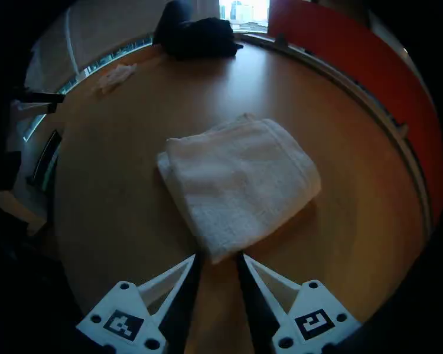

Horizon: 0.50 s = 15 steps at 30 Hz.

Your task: Fold towel

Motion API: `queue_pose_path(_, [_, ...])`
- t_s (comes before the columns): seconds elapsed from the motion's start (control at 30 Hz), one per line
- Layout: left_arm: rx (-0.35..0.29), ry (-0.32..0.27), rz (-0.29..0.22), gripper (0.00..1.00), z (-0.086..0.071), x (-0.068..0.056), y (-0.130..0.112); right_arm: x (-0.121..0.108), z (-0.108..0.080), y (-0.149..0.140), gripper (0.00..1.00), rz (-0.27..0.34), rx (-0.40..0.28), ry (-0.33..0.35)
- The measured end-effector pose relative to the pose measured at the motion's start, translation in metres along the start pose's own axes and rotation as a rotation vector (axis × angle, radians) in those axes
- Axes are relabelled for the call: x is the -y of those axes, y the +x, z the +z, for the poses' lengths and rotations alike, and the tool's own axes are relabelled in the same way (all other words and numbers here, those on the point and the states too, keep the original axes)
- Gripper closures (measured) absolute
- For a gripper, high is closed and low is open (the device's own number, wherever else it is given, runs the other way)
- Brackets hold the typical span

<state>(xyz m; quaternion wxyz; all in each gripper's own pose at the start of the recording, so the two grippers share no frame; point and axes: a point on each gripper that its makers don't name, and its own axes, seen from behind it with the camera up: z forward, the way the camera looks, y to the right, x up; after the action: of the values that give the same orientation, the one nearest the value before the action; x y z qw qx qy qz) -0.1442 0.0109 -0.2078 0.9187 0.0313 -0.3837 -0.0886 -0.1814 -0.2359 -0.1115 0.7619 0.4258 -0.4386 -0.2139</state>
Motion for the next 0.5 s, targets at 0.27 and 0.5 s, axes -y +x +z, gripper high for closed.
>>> queue_pose_path(0.27, [0.003,0.0,-0.001,0.06,0.0006,0.0004,-0.0015,-0.0014,0.0004,-0.0001,0.83,0.003,-0.003,-0.003])
queue_pose_path(0.5, [0.005,-0.002,-0.001,0.06,0.0013,0.0005,-0.0028,0.0009,-0.0014,0.0006,0.96,0.001,-0.012,0.004])
